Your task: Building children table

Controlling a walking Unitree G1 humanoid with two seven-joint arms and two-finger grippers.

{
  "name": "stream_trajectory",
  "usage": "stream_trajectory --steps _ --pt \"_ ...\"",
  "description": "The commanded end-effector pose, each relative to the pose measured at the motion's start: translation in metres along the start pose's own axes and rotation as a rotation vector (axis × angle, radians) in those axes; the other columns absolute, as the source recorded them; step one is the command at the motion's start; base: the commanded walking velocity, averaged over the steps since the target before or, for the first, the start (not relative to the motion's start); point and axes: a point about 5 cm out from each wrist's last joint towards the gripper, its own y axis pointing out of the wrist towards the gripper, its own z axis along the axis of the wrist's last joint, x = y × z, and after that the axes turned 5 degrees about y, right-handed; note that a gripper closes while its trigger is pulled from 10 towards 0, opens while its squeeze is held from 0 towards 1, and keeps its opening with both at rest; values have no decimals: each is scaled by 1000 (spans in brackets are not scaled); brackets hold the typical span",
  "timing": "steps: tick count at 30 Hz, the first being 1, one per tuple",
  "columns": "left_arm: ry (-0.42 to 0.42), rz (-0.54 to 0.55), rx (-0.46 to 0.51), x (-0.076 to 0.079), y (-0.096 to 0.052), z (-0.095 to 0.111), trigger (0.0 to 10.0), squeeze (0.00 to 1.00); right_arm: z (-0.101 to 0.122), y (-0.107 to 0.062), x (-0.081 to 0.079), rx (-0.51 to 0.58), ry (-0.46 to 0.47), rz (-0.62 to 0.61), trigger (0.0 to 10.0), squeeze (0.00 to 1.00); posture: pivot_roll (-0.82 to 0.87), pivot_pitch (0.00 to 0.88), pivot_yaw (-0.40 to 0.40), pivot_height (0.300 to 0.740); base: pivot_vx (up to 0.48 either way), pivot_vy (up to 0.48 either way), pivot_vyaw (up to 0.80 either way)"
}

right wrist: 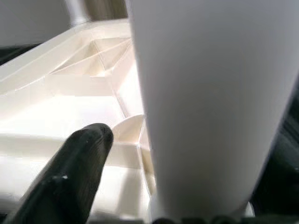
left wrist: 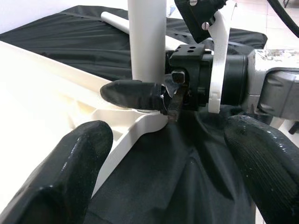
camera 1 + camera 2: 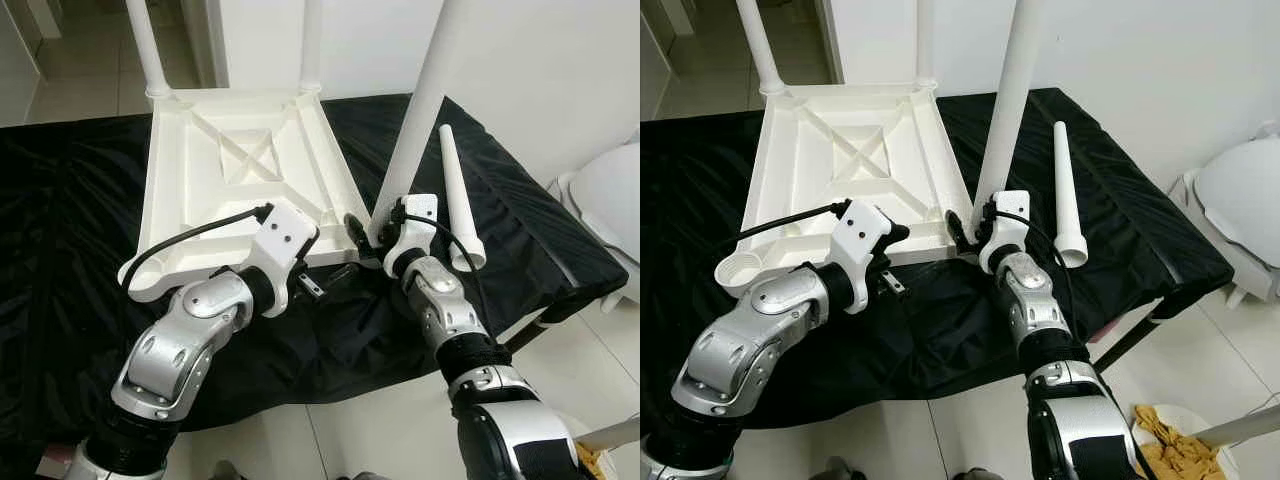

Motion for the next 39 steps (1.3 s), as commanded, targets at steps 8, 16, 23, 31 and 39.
stream_trajectory --steps 8,16,23,31,39 --pt "5 28 -5 -4 0 1 10000 0 10 -6 22 -43 -78 190 10000 0 -5 40 -27 740 0 0 0" --pt "7 35 -10 -5 -2 1 10000 0 4 -12 34 -136 -133 219 10000 0 1 44 -17 740 0 0 0" --pt "8 32 -11 -5 -3 2 10000 0 -4 -16 34 -164 -102 269 0 0 4 43 -16 740 0 0 0" --pt "8 27 -11 -4 -2 1 10000 0 -9 -20 34 -178 -105 300 0 0 -2 34 -20 740 0 0 0" --pt "2 9 -10 1 0 0 10000 0 -15 -24 34 -156 -113 255 0 0 -11 29 -34 740 0 0 0"
